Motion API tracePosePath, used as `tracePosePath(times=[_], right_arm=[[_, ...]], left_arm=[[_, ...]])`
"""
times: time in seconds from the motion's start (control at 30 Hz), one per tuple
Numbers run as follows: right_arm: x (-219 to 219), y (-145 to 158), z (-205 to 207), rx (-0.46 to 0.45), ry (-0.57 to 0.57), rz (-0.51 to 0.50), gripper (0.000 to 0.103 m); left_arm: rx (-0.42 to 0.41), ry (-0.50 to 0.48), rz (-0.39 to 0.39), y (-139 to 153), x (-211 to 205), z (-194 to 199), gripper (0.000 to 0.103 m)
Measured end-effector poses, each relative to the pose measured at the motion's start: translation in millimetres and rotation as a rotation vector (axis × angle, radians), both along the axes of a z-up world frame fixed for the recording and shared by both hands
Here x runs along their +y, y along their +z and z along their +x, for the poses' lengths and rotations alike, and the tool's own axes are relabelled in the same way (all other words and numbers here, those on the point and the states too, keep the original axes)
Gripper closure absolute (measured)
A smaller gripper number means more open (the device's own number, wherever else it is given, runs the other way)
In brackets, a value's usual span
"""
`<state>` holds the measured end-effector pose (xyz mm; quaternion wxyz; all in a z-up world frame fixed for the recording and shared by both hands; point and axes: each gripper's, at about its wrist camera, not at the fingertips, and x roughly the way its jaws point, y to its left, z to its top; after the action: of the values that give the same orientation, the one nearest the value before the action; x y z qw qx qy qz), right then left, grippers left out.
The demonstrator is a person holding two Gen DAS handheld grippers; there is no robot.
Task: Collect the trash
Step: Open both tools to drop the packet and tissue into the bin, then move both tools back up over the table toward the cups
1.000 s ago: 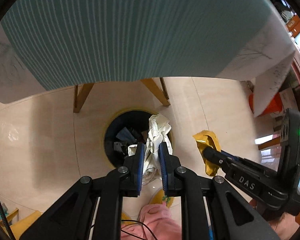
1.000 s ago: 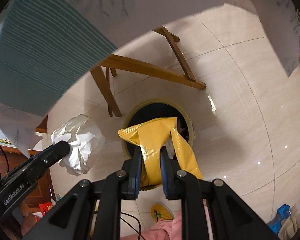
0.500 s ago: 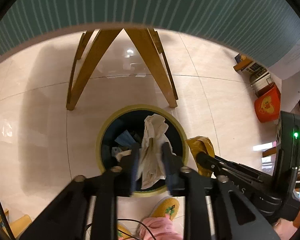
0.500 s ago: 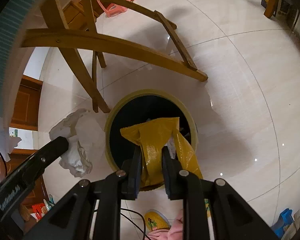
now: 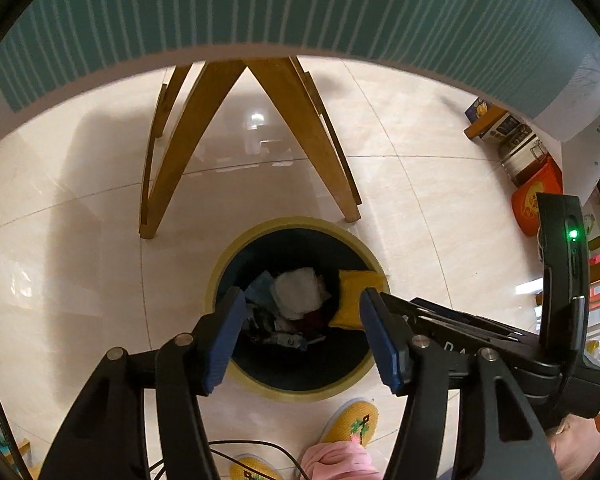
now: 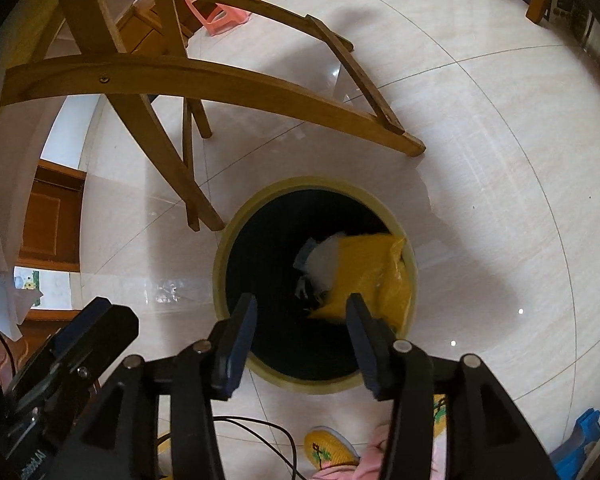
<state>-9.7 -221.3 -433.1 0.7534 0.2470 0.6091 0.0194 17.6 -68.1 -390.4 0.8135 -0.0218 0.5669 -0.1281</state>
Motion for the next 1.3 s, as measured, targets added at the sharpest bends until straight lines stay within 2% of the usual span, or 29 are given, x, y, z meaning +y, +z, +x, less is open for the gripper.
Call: tracePosePath(times=[0.17, 0.33, 0.63, 0.83, 1.1, 1.3], right_arm=[[2, 8, -2, -0.015, 0.008, -0.015, 0.054], [2, 41, -8, -0.030, 0.008, -0.019, 0.054], [3, 153, -30, -0.077, 0.055, -0.007, 0.054], [3, 226, -40, -0.096, 0.078, -0.009, 0.054], [0, 316, -38, -0.195, 0.150, -0.045, 0.054], [-13, 366, -19, -0.262, 0.187, -0.063, 0.054]], left_arm=[[-0.011, 0.014, 0.016, 16, 4, -7, 0.045], [0.007, 0.044, 0.038, 48, 11, -16, 0.045], [0.018, 0.056, 0.067, 149, 22, -34, 0.045], [0.012, 0.059, 0.057, 221, 24, -37, 0.045], [-0.100, 0.049, 0.064, 317, 27, -25, 0.043], [-0.156, 0.095, 0.060, 364, 29, -5, 0.043]])
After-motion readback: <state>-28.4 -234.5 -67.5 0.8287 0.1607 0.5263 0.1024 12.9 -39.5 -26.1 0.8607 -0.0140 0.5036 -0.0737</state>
